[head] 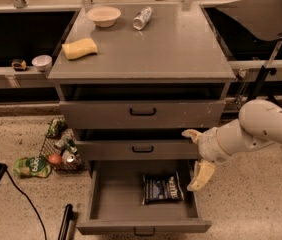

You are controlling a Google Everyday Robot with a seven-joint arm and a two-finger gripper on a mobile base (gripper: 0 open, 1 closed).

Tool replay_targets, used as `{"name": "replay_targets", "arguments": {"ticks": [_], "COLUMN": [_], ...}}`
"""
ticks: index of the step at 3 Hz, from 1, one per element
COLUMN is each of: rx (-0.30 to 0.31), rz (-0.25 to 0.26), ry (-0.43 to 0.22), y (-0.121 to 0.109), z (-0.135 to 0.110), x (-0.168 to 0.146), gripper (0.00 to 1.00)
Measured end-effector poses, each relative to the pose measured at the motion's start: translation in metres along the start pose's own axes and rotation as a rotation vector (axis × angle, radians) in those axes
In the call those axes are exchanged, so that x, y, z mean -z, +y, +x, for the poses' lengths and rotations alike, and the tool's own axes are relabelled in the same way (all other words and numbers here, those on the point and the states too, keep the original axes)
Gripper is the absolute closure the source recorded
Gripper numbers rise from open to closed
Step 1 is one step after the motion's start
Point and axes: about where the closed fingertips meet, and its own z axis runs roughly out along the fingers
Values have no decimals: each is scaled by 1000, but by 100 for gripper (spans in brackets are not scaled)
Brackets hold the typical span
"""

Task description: Pick blue chip bag from bottom drawer and place on counter

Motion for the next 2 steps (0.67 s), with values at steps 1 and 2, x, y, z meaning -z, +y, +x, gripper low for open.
{"name": "replay_targets", "arguments": {"ticks": [1, 2], "rx": [-5, -34], "rz": [-19, -44], "ry": [-22, -45], "y": [-6, -3], "z": [32, 64], "x": [-32, -64], "gripper": [0, 0]}}
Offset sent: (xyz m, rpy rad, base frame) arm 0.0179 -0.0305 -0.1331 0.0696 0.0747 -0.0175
